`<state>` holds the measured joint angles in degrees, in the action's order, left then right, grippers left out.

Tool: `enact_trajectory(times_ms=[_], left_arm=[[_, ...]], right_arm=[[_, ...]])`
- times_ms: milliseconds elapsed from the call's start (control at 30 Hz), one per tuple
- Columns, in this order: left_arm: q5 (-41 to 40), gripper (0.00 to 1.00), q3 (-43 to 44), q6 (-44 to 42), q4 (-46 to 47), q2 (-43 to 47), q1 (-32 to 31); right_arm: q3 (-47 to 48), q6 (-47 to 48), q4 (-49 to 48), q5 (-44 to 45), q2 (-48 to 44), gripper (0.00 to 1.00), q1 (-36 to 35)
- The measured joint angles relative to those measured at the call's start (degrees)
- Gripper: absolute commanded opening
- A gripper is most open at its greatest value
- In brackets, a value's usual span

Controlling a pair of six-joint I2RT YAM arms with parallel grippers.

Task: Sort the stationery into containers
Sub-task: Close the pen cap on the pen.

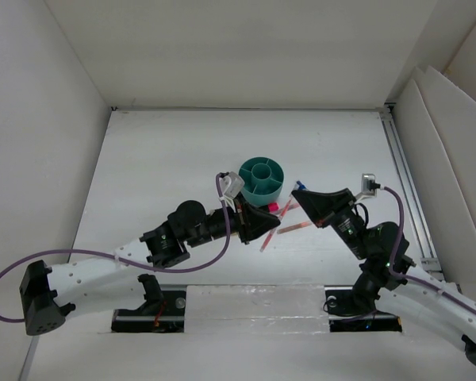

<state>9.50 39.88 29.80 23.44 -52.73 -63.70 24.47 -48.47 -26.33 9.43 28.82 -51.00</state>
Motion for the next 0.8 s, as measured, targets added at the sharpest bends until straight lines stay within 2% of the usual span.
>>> enact_trajectory(times_ms=[800], left_arm=[[0.44,0.00,0.00,-0.02,-0.07,-0.09,0.00]], right_arm=[[0.00,0.63,0.17,0.66,-0.98,0.00,0.00]])
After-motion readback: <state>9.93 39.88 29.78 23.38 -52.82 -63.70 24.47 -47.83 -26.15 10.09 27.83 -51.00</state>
